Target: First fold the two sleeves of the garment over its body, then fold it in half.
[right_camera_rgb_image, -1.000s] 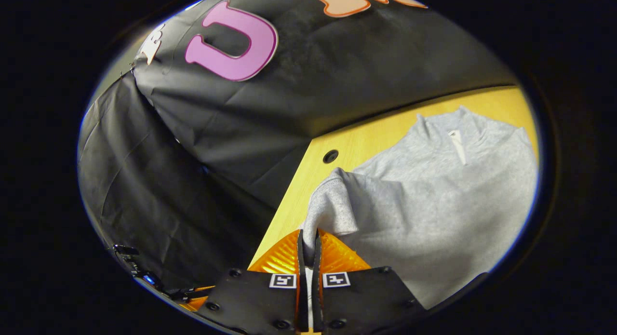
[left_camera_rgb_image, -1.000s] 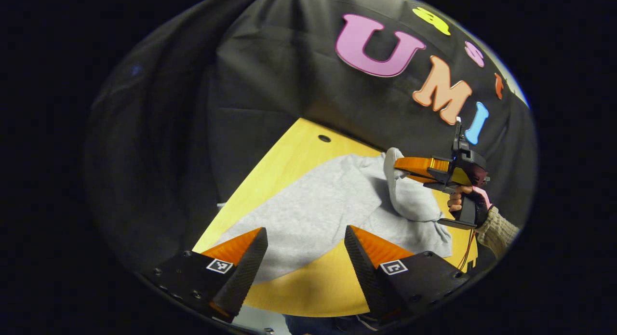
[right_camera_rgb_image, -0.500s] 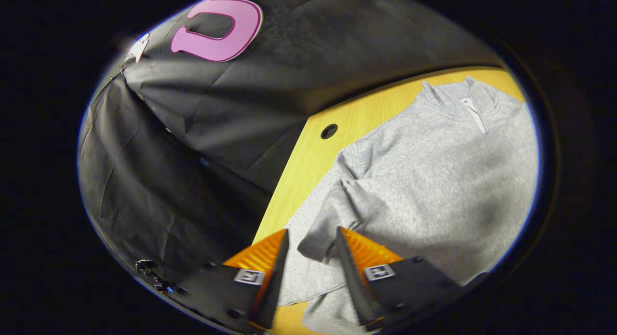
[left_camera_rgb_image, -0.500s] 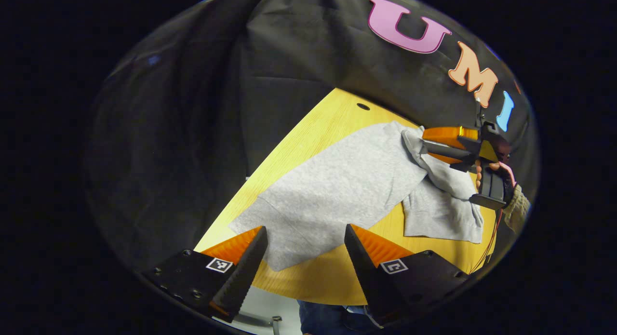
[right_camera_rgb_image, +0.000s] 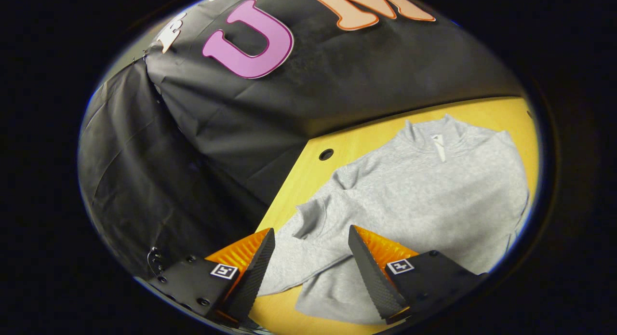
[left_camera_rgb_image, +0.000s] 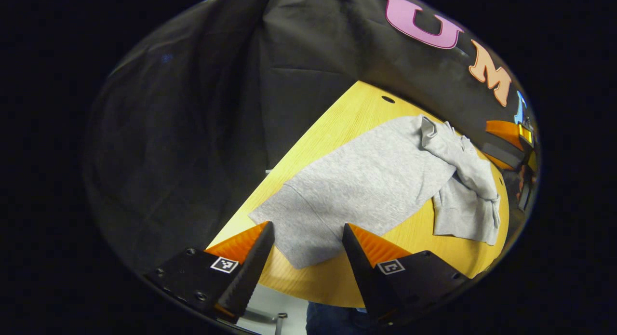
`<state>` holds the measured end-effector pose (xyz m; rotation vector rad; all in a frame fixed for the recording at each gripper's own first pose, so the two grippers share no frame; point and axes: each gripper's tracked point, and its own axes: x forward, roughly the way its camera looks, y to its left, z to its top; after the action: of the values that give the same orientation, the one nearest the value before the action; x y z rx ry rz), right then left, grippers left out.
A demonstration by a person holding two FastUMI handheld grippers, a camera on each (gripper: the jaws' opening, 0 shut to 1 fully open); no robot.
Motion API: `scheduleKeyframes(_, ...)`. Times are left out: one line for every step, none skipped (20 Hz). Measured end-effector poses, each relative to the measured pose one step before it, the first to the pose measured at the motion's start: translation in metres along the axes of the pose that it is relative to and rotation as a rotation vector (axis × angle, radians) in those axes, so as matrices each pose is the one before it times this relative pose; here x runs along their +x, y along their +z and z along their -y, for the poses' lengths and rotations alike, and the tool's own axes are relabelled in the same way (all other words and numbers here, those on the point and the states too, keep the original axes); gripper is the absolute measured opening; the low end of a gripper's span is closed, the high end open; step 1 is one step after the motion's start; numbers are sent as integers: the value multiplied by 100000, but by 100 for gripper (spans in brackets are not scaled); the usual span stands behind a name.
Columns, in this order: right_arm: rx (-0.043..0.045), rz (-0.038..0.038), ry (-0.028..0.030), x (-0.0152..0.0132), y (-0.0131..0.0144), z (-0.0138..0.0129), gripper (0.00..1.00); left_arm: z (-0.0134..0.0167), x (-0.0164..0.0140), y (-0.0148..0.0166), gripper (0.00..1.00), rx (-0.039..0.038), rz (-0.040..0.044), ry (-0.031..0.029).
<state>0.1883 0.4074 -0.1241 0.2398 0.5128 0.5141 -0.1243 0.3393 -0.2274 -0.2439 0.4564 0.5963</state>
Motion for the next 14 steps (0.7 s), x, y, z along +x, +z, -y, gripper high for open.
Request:
scheduleKeyframes(-679, 192, -1442, -1148, 64, 566, 97, -444, 118, -91, 87, 3359, -460, 2215)
scheduleKeyframes(-644, -469, -1365, -1285, -195, 473, 96, -157, -101, -80, 87, 3108, -643, 1058)
scheduleKeyframes(-609, -264, -1187, -1186, -13, 663, 91, 21, -5, 236, 83, 2687, 590, -4)
scheduleKeyframes(-621, 335, -1550, -1107, -52, 653, 94, -77, 111, -2, 81, 1459, -1041, -202)
scheduleKeyframes(-501, 680, -1591, -1035, 179, 507, 94, 91, -239, 213, 75, 469, 320, -707)
scheduleKeyframes(-767, 600, -1541, -1253, -115, 635, 94, 174, -42, 121, 71, -391, 504, -615)
scheduleKeyframes(-1136, 235, -1906, -907, -79, 528, 87, -56, -210, 81, 58, -437, -80, 181)
scheduleKeyframes(-1505, 275, -1497, -895, -252, 493, 94, 124, -26, 178, 54, -149, 410, -654)
scheduleKeyframes(-817, 523, -1349, -813, 46, 363, 94, 706, 370, 29, 46, -761, -96, -478)
scheduleKeyframes(2, 217, -402, -706, -80, 156, 94, 479, 344, 171, 38, -588, 113, -241)
scheduleKeyframes(508, 192, -738, -502, -22, 249, 94, 353, 124, -157, 25, -655, -132, 220)
scheduleKeyframes(-43, 267, -956, -636, -7, 459, 94, 77, 44, -62, 16, 419, -769, 627)
scheduleKeyframes(-474, 549, -1387, -452, 203, 455, 94, 16, -103, 13, 11, 619, -451, 316)
scheduleKeyframes(-194, 773, -1285, -678, 104, 547, 94, 170, 42, 147, 9, -81, -413, -74)
